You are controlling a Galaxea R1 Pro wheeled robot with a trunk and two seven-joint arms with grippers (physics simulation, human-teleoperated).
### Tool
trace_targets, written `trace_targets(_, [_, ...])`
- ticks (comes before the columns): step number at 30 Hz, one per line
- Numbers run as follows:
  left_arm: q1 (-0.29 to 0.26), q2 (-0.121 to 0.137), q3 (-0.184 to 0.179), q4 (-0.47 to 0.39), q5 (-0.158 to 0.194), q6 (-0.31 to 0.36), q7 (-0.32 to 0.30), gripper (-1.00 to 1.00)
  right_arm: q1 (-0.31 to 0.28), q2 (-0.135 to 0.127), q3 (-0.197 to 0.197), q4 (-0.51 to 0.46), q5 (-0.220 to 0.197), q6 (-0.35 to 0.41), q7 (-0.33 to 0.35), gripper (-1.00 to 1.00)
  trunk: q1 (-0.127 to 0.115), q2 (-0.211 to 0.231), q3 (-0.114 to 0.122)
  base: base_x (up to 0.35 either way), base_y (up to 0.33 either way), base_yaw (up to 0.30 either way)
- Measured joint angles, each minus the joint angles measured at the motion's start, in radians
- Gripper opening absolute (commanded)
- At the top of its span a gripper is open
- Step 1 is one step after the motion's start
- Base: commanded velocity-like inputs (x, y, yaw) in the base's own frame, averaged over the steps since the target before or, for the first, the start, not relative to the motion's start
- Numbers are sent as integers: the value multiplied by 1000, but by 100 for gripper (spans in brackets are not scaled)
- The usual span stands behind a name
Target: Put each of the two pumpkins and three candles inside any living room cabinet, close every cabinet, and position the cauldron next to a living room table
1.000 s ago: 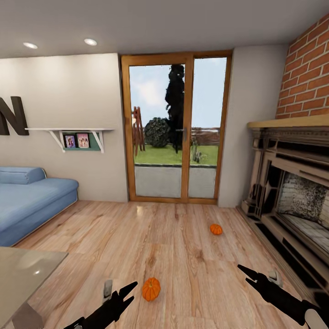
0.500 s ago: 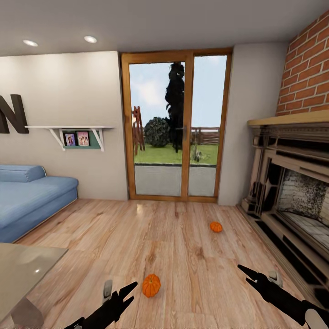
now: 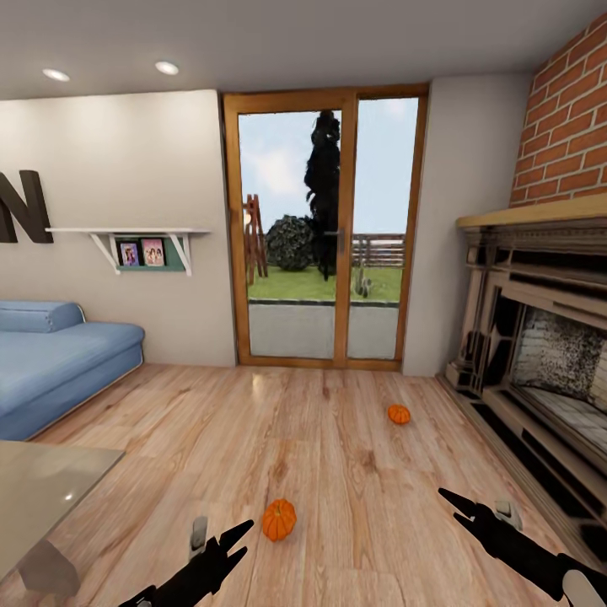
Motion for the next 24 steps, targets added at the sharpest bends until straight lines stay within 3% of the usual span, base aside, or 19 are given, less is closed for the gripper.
trace_targets(24, [0,-1,0,0,0,0,2,100,0,0,0,0,1,0,0,100,92,-168,-75,0,0,0])
